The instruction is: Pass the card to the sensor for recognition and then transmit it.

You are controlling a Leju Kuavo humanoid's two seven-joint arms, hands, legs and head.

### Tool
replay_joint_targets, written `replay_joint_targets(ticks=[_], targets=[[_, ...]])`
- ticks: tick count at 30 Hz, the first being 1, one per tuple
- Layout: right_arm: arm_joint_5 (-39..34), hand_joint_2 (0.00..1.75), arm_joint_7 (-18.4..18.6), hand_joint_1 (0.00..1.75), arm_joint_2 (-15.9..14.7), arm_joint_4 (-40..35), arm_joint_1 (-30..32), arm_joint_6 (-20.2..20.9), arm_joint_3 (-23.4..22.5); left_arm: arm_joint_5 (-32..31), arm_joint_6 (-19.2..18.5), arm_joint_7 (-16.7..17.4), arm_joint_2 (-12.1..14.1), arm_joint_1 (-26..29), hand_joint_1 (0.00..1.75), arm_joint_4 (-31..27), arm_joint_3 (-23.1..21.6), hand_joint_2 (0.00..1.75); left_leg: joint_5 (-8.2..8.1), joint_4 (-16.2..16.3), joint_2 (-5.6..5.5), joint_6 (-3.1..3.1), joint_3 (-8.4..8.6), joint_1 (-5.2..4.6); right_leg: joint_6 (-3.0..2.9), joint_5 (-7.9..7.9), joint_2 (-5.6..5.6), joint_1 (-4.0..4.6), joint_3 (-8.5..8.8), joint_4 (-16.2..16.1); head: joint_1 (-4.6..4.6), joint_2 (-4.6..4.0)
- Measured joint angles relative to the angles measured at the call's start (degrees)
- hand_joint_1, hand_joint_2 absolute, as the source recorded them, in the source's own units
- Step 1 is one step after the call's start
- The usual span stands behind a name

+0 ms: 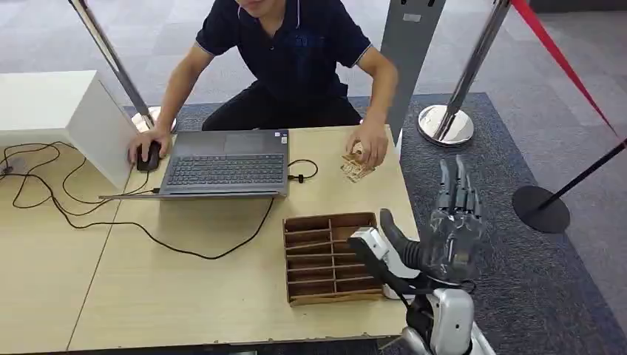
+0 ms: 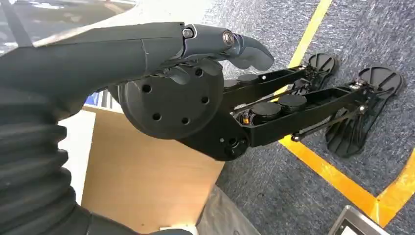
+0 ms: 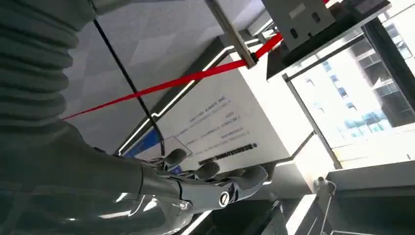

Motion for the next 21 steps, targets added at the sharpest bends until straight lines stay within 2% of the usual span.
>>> replay_joint_targets(ticks=[6,16,17,21], targets=[[1.74,0.00,9.12,0.00,-0.48,-4.38,0.10,0.00,-0.50,0.00,0.02,0.00,0.00,0.01,0.00,0.09,0.79,1.75,0.00,0.00,0.01,0.00,0.01,0.00,0.00,0.00,0.00,0.00,-0.01,0.00,0.00,0.00],[1.77,0.00,7.84,0.00,-0.44,-15.09,2.76,-0.02,-6.71,0.00,0.04,0.26,-0.13,-0.03,0.00,0.42,2.45,1.75,0.00,0.01,0.00,0.00,0.02,-0.01,0.00,0.00,0.00,-0.01,0.01,-0.01,0.00,0.00],[1.77,1.75,8.08,0.00,-0.37,-16.22,3.08,-0.02,-7.54,0.00,0.04,0.28,-0.15,0.00,0.00,0.42,2.65,1.75,0.00,0.01,0.00,0.00,0.01,-0.01,0.00,0.00,0.00,-0.01,0.00,-0.01,0.00,0.00],[1.77,1.75,9.79,0.00,-0.26,-19.19,3.83,0.00,-9.73,0.00,0.04,0.31,-0.17,-0.01,0.00,0.44,2.82,1.75,0.00,0.01,0.01,0.00,0.01,-0.01,0.00,0.00,0.00,-0.01,0.01,-0.01,0.00,0.00]])
